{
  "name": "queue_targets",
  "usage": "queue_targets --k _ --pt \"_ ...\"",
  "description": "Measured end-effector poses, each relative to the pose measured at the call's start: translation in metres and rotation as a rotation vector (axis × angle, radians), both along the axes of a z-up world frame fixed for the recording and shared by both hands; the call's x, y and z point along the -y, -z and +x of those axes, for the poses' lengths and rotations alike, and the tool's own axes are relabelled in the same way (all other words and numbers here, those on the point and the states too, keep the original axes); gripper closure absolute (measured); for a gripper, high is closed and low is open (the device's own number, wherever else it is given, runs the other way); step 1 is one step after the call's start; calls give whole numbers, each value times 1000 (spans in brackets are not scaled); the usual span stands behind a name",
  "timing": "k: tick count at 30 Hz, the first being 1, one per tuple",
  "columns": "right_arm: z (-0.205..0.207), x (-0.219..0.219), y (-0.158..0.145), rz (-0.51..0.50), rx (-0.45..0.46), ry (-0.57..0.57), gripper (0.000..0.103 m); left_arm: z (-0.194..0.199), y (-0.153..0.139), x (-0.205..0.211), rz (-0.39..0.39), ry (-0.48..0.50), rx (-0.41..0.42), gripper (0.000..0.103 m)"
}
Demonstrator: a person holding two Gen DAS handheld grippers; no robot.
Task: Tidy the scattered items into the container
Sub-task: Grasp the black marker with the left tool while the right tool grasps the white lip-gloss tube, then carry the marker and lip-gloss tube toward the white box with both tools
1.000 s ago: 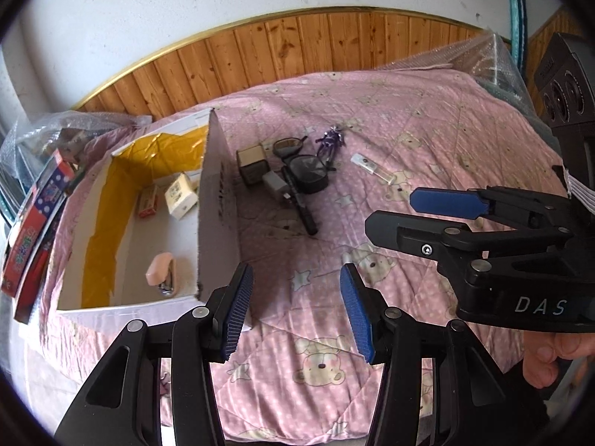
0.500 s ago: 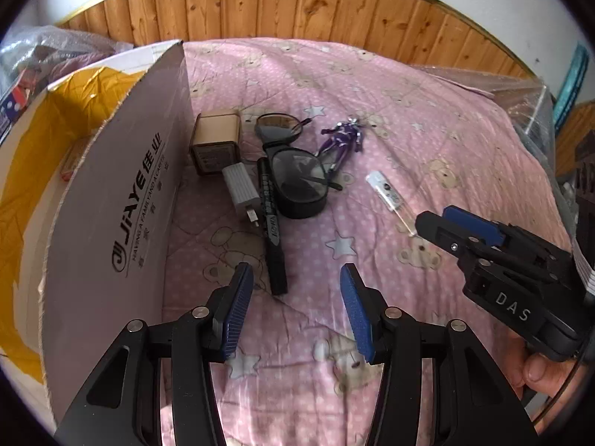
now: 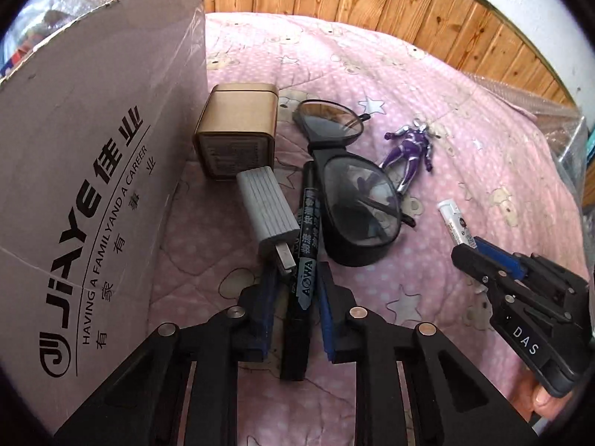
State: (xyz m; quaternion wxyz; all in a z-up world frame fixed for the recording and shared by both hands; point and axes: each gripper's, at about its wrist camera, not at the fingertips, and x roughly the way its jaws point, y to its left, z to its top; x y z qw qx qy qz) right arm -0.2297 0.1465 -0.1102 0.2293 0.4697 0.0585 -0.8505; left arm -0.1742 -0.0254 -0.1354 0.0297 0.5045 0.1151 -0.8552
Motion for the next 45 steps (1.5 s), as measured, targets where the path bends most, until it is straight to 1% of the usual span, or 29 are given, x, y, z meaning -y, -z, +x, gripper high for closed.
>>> queue_targets --k 1,2,4,9,14,20,25,28,35,45 --pt "3 -2 -4 -15 4 5 83 3 -2 1 8 1 -5 90" --pt "8 -5 -8 -37 8 9 83 6 -4 2 11 3 -9 90" --pt "18 -10 -17 -79 12 19 83 15 -9 2 34 10 -15 90" --pt "43 -18 -30 -183 42 50 83 38 -22 3 64 19 -25 91" --pt "71 -13 -35 -223 57 58 83 66 -38 -5 60 57 -43 90" --pt "106 -5 -34 -216 74 41 83 93 -59 -8 82 75 -82 90" --pt "132 4 -41 -205 72 16 83 114 -78 -7 84 95 -119 90" --pt "151 12 -53 -204 53 -11 83 126 -90 -6 82 106 -134 90" --pt "190 27 -83 -199 4 -61 83 158 -125 10 107 99 -213 90" --pt "221 51 -126 -191 -56 -128 83 192 -159 40 143 70 -286 90"
